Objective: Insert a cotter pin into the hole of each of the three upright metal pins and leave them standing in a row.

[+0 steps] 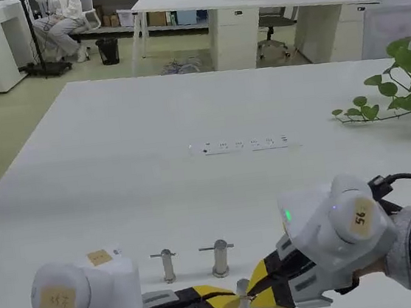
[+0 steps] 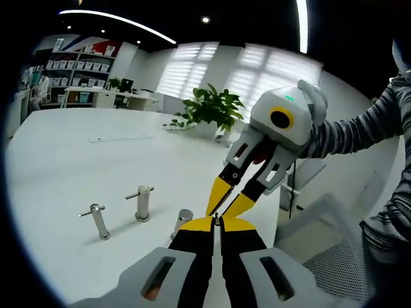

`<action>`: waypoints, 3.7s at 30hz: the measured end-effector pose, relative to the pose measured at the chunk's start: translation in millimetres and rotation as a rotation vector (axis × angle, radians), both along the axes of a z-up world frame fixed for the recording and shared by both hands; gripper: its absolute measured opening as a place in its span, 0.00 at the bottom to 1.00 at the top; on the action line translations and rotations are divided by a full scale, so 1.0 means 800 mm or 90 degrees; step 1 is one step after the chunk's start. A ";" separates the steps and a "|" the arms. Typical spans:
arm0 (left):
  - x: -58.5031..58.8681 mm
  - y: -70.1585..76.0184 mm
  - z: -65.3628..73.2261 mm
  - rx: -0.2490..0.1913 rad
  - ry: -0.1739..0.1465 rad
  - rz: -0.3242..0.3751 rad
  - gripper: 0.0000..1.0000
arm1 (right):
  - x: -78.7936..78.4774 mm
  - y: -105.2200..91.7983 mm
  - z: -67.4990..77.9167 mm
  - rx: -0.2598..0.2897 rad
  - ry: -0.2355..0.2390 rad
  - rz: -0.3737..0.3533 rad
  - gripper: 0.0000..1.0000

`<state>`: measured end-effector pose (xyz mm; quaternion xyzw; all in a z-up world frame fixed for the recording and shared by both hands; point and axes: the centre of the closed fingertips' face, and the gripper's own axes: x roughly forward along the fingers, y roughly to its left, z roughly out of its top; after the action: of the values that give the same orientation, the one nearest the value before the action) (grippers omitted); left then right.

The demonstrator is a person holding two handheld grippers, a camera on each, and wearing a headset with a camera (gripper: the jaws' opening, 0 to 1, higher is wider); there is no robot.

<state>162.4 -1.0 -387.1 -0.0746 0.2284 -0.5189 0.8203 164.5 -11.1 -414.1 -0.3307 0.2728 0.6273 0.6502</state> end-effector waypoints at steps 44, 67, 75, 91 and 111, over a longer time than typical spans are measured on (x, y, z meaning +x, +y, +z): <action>0.026 -0.004 -0.044 0.144 -0.097 0.068 0.24 | 0.015 -0.045 -0.020 -0.063 -0.043 -0.021 0.00; 0.053 -0.021 -0.077 0.212 -0.084 0.088 0.21 | 0.042 -0.078 -0.057 -0.126 -0.046 -0.054 0.00; 0.057 -0.030 -0.087 0.223 -0.075 0.083 0.18 | 0.044 -0.072 -0.058 -0.119 -0.043 -0.045 0.00; 0.062 -0.033 -0.103 0.235 -0.053 0.083 0.13 | 0.044 -0.068 -0.054 -0.119 -0.042 -0.031 0.00; 0.061 -0.035 -0.117 0.234 -0.045 0.098 0.10 | 0.045 -0.051 -0.048 -0.124 -0.051 -0.010 0.00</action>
<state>211.3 -28.8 -480.5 0.0775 0.2843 -0.4061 0.8650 200.4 -51.8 -452.5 -0.4151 0.3091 0.5786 0.6304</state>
